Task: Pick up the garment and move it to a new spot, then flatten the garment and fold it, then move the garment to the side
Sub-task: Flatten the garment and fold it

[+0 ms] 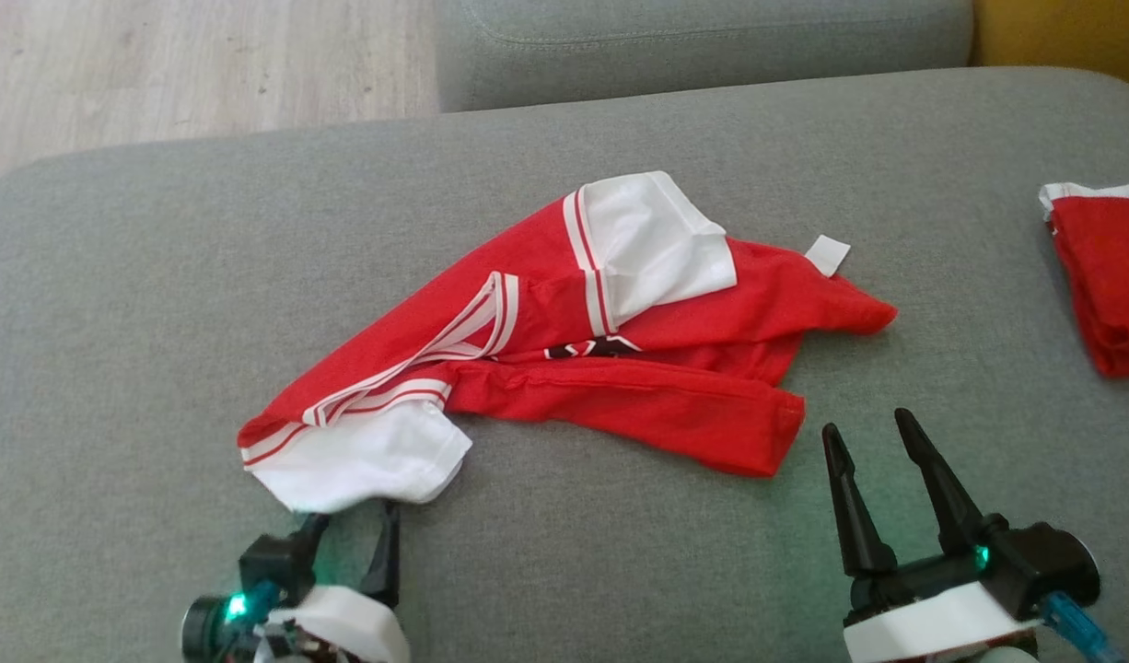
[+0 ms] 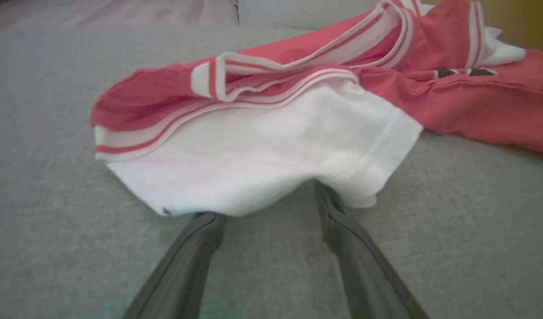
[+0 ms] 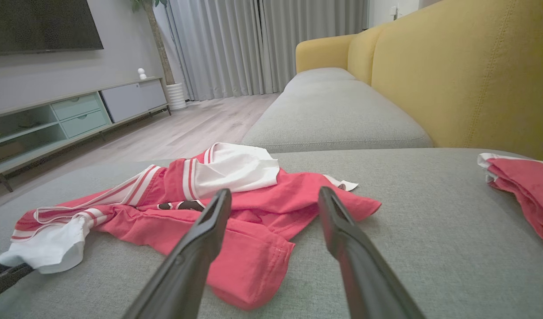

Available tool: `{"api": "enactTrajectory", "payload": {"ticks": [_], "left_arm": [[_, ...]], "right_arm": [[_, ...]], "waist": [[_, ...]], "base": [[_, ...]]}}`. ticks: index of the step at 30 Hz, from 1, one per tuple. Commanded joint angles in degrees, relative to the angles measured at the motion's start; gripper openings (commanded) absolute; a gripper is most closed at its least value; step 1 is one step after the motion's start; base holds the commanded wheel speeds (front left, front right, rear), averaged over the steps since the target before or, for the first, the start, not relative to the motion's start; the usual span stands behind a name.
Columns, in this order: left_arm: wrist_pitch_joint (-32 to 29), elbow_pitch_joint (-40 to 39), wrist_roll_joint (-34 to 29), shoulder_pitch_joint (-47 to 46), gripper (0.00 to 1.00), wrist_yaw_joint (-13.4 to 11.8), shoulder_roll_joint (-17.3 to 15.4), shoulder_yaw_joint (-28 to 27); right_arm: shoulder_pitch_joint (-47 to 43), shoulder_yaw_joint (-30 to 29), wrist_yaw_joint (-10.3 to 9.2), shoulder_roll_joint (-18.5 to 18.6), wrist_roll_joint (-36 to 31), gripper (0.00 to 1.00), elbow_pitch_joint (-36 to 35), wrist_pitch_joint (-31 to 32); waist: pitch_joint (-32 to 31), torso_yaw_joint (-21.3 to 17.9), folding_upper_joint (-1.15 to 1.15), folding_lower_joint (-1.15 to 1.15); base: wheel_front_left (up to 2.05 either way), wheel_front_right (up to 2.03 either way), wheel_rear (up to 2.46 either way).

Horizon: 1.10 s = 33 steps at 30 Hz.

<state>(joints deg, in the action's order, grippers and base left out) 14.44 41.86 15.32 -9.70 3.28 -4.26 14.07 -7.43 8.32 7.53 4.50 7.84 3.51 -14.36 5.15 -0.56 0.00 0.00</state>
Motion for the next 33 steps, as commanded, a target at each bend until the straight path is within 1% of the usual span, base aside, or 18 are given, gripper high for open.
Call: {"api": "enactTrajectory", "payload": {"ticks": [1,4,8,15,21,22,23,28,30,33], "left_arm": [[0.53,-2.26,-1.08,-1.54,1.00,1.56,-0.85,-1.00],[0.54,-5.05,-3.16,-0.91,1.00,2.69,-1.30,0.35],[0.54,-7.81,-4.41,0.50,1.00,3.12,-1.50,0.63],[0.55,-9.53,-4.32,4.09,1.00,3.29,-1.39,-1.68],[0.55,-10.60,-4.52,4.64,1.00,3.23,-1.31,-3.44],[0.55,-10.41,-4.54,4.63,0.48,3.30,-1.25,-3.50],[0.55,-10.13,-4.54,4.52,0.00,3.38,-1.20,-3.50],[0.55,-8.37,-3.69,3.61,0.00,3.87,-1.10,-2.86],[0.55,-8.71,-3.19,3.61,0.00,3.97,-1.11,-3.00],[0.55,-10.83,-2.22,3.88,0.00,4.07,-1.15,-3.61]], "right_arm": [[2.56,1.27,-0.04,1.15,0.11,1.00,-2.02,-0.63],[2.61,1.06,-0.04,1.22,0.03,1.00,-2.07,-0.63],[2.58,1.03,-0.04,1.14,0.01,1.00,-1.96,-0.63],[2.12,1.01,-0.04,0.71,0.15,1.00,-1.82,-0.63],[2.04,0.77,-0.04,0.52,0.13,1.00,-1.93,-0.63],[2.03,0.75,-0.04,0.51,0.12,1.00,-1.93,-0.63],[2.02,0.75,-0.04,0.50,0.11,1.00,-1.92,-0.63],[1.81,0.68,-0.04,0.61,0.01,1.00,-1.88,-0.63],[1.51,0.85,-0.04,0.81,0.04,1.00,-1.38,-0.63],[0.82,1.29,-0.04,1.01,0.64,1.00,1.17,-0.63]], "waist": [[0.13,-0.34,0.00,0.00],[0.12,-0.67,0.00,0.00],[-0.24,-0.97,0.00,0.00],[-1.43,-1.49,0.00,0.00],[-1.78,-1.53,0.00,0.00],[-1.85,-1.50,0.00,0.00],[-1.92,-1.49,0.00,0.00],[-2.45,-1.43,0.00,0.00],[-2.75,-1.24,0.00,0.00],[-3.08,-0.72,0.00,0.00]], "base": [[0.00,0.00,0.00],[0.00,0.00,0.00],[0.00,0.00,0.00],[0.00,0.00,0.00],[0.00,0.00,0.00],[0.00,0.00,0.00],[0.00,0.00,0.00],[0.00,0.00,0.00],[0.00,0.00,0.00],[0.00,0.00,0.00]]}}
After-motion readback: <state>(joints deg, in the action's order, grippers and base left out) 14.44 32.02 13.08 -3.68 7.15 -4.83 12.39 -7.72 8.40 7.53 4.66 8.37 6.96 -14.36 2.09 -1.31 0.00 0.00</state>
